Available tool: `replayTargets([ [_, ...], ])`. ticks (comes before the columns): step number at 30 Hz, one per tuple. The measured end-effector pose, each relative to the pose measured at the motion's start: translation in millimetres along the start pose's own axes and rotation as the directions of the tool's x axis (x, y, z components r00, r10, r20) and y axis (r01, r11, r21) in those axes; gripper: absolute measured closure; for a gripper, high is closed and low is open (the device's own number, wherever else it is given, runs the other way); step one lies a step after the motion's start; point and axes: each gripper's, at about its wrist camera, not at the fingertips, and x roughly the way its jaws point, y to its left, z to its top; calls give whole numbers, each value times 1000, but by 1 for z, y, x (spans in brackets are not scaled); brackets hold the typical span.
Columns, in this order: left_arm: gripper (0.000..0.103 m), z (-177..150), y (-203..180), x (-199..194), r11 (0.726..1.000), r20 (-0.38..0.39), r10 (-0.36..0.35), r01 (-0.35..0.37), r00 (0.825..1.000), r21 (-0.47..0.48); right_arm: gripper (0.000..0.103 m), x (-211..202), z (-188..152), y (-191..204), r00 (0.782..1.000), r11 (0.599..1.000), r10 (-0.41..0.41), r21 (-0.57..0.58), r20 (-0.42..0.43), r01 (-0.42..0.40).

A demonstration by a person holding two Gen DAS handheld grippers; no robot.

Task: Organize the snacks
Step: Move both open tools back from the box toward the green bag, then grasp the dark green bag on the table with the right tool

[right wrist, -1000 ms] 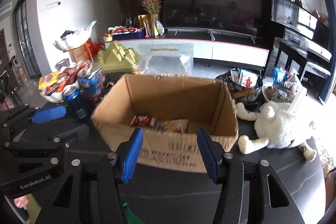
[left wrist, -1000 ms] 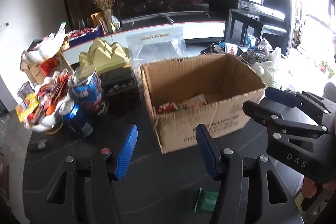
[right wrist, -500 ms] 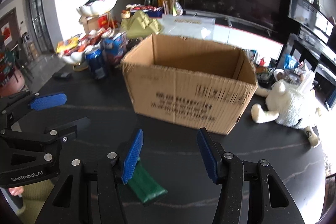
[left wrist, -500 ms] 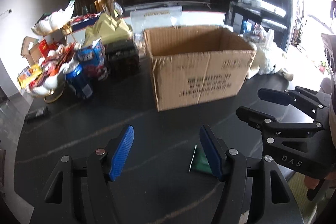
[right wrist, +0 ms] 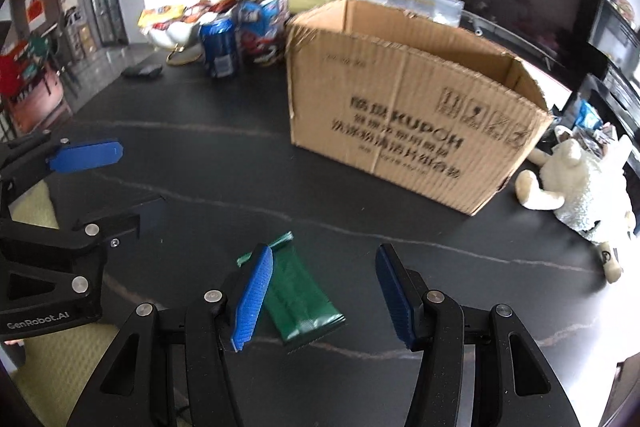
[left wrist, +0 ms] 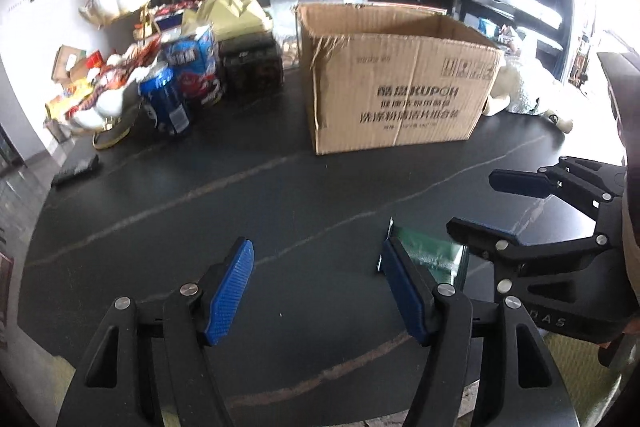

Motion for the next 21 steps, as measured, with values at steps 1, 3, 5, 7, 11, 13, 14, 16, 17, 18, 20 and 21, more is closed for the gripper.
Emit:
replayTargets([
  [1, 37, -3, 1, 3, 1000, -10, 2, -2, 1000, -5, 41, 4, -1, 2, 1000, 1000, 4, -10, -10, -4],
  [3, 37, -8, 3, 7, 1000, -23, 5, -6, 1000, -13, 41, 11, -3, 8, 999, 999, 14, -30, -34, -15],
  [5, 37, -12, 6, 12, 1000, -39, 6, -7, 999, -20, 41, 18, -6, 12, 998, 998, 25, -51, -59, -28],
  [7, 37, -16, 8, 17, 1000, -54, 9, -10, 998, -25, 41, 25, -9, 16, 996, 997, 22, -72, -82, -28],
  [11, 37, -22, 10, 24, 999, -79, -1, -2, 997, -37, 41, 38, -13, 23, 991, 993, 33, -112, -132, -47],
  [13, 37, -24, 11, 28, 999, -86, 3, -6, 996, -35, 41, 43, -14, 24, 989, 991, 24, -128, -145, -42],
  [14, 37, -25, 11, 29, 999, -88, 5, -8, 996, -35, 41, 46, -15, 25, 988, 989, 25, -137, -153, -47],
  [16, 37, -25, 12, 32, 999, -95, 2, -5, 996, -40, 37, 52, -15, 28, 985, 986, 24, -161, -173, -52],
  [17, 37, -26, 13, 33, 999, -98, 0, -4, 995, -43, 36, 54, -16, 29, 985, 984, 16, -171, -172, -46],
  [18, 37, -26, 13, 34, 999, -101, 1, -6, 995, -44, 36, 56, -16, 31, 985, 983, 4, -182, -172, -36],
  [20, 37, -27, 14, 37, 999, -107, 2, -7, 994, -48, 35, 63, -16, 32, 982, 980, 2, -193, -190, -40],
  [21, 37, -27, 14, 38, 999, -111, 1, -6, 994, -51, 35, 65, -16, 32, 980, 981, 6, -190, -198, -45],
])
